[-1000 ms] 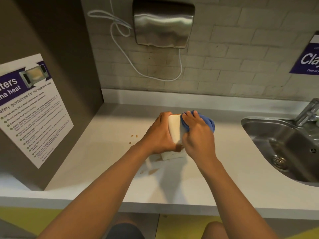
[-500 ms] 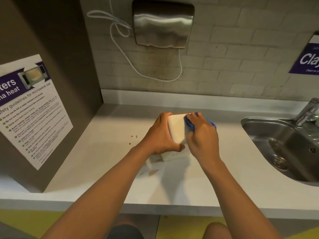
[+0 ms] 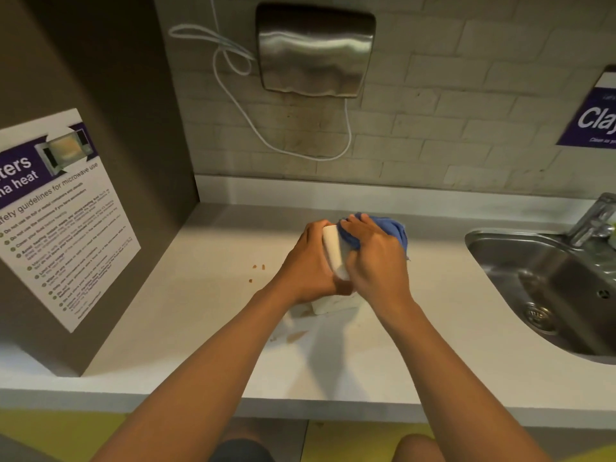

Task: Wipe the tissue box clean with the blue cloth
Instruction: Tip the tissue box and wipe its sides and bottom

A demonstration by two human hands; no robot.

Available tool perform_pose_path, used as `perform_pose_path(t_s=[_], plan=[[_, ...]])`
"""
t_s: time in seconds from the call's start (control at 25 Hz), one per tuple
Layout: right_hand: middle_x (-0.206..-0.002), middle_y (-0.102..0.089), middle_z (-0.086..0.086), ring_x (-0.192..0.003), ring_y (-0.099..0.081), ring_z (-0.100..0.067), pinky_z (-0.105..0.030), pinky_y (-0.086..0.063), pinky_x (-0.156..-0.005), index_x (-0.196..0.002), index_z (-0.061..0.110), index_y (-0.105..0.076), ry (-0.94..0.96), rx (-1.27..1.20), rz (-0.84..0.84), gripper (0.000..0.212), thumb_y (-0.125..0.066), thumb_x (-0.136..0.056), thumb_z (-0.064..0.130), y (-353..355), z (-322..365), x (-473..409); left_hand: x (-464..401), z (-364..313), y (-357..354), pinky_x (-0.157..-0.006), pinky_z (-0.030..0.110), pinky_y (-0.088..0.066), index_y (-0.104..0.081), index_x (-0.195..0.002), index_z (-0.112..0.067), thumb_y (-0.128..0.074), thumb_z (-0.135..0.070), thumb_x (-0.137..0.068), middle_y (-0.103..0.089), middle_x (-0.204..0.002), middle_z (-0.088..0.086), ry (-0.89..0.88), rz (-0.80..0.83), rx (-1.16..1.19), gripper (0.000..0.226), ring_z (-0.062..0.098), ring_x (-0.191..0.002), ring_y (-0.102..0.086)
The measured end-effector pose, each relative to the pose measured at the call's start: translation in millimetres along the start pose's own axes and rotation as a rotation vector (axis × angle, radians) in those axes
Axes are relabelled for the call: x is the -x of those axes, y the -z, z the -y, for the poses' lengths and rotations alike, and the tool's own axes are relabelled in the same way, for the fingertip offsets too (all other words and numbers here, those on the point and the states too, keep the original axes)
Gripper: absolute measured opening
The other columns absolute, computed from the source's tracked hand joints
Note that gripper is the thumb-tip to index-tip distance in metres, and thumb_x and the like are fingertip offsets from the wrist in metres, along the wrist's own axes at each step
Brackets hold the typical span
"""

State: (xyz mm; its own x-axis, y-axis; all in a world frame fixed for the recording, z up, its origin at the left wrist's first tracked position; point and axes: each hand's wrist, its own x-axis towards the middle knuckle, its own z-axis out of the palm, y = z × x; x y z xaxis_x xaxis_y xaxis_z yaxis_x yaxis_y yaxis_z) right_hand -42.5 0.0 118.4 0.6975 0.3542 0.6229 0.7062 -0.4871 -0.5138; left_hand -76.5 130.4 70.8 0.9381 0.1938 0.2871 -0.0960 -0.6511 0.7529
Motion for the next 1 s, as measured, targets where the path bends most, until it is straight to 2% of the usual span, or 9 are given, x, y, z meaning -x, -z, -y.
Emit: perform_pose_path(t_s=[0.12,0.2,0.28,0.4,0.56,0.64,0.76,0.88,1.0], plan=[[-0.102,-0.071,-0.001,-0.088,-0.064,-0.027,-0.017,-0.034,-0.064,-0.101,0.015,-0.072,-0.097,0.118,-0.019,0.031,-0.054,-0.083,-0.003,9.9,-36.9,-4.7,-0.6,-2.0,-2.3,-0.089,0.036,-0.055,-0.028,-0.138,-0.034,-0.093,-0.046,-0.05,-0.04,-0.135,-0.011,0.062,-0.017,-0.054,0.11,0.014,-0.112,-0.053],[-0.116,-0.069,0.001,-0.093,-0.064,-0.024,-0.018,-0.042,-0.066,-0.113,0.018,-0.071,-0.258,0.01,0.001,0.035,-0.051,-0.089,0.002,17.4,-44.6,-5.6,-1.2,-1.5,-1.1,-0.088,0.038,-0.056,-0.027,-0.137,-0.036,-0.092,-0.045,-0.051,-0.039,-0.135,-0.013,0.087,-0.013,-0.039,0.108,0.013,-0.112,-0.053],[-0.117,-0.068,0.004,-0.096,-0.062,-0.017,-0.012,-0.049,-0.068,-0.115,0.02,-0.071,-0.392,-0.185,0.004,0.044,-0.046,-0.087,-0.002,26.5,-49.1,-4.3,-2.5,-4.1,-0.2,-0.089,0.038,-0.056,-0.027,-0.136,-0.037,-0.091,-0.045,-0.052,-0.039,-0.134,-0.014,0.095,-0.005,-0.026,0.106,0.012,-0.113,-0.053],[-0.105,-0.07,0.009,-0.089,-0.063,-0.024,-0.038,-0.059,-0.052,-0.11,0.033,-0.072,-0.558,-0.406,-0.039,0.06,-0.036,-0.078,-0.004,29.7,-57.0,7.3,-3.9,-6.3,2.0,-0.09,0.032,-0.05,-0.025,-0.138,-0.033,-0.091,-0.045,-0.055,-0.041,-0.135,-0.012,0.099,-0.004,-0.068,0.106,0.012,-0.113,-0.051],[-0.097,-0.07,0.014,-0.084,-0.064,-0.019,-0.049,-0.059,-0.062,-0.107,0.035,-0.072,-0.66,-0.517,-0.097,0.061,-0.035,-0.074,-0.001,28.7,-58.3,27.0,-3.9,-9.9,5.0,-0.088,0.033,-0.051,-0.028,-0.136,-0.033,-0.09,-0.048,-0.054,-0.045,-0.131,-0.011,0.09,0.024,-0.107,0.104,0.013,-0.111,-0.053],[-0.095,-0.067,0.019,-0.076,-0.065,-0.004,-0.044,-0.059,-0.067,-0.112,0.032,-0.07,-0.714,-0.584,-0.111,0.055,-0.039,-0.083,-0.004,26.7,-59.0,31.0,-3.4,-8.3,7.2,-0.09,0.035,-0.052,-0.031,-0.133,-0.032,-0.091,-0.049,-0.052,-0.047,-0.129,-0.011,0.098,-0.007,-0.092,0.103,0.014,-0.111,-0.053],[-0.098,-0.063,0.017,-0.063,-0.063,0.005,-0.025,-0.053,-0.065,-0.126,0.028,-0.058,-0.783,-0.656,-0.198,0.045,-0.048,-0.092,0.001,30.4,-64.5,38.7,-0.5,-4.0,14.2,-0.093,0.039,-0.053,-0.035,-0.129,-0.034,-0.087,-0.058,-0.04,-0.053,-0.128,-0.009,0.174,-0.131,0.042,0.106,0.016,-0.114,-0.056],[-0.108,-0.062,0.007,-0.079,-0.062,-0.003,-0.017,-0.048,-0.06,-0.138,0.029,-0.047,-0.822,-0.679,-0.267,0.055,-0.042,-0.092,-0.001,27.7,-72.4,48.8,8.2,5.3,22.9,-0.095,0.042,-0.055,-0.037,-0.125,-0.033,-0.086,-0.059,-0.037,-0.057,-0.121,-0.012,0.281,-0.334,0.29,0.103,0.013,-0.109,-0.061],[-0.12,-0.058,0.009,-0.098,-0.06,-0.009,-0.014,-0.047,-0.062,-0.138,0.031,-0.046,-0.778,-0.667,-0.244,0.05,-0.041,-0.096,0.004,14.3,-68.9,55.5,17.8,14.1,23.5,-0.1,0.047,-0.055,-0.041,-0.124,-0.026,-0.087,-0.055,-0.044,-0.061,-0.12,-0.007,0.361,-0.468,0.56,0.096,0.015,-0.11,-0.064]])
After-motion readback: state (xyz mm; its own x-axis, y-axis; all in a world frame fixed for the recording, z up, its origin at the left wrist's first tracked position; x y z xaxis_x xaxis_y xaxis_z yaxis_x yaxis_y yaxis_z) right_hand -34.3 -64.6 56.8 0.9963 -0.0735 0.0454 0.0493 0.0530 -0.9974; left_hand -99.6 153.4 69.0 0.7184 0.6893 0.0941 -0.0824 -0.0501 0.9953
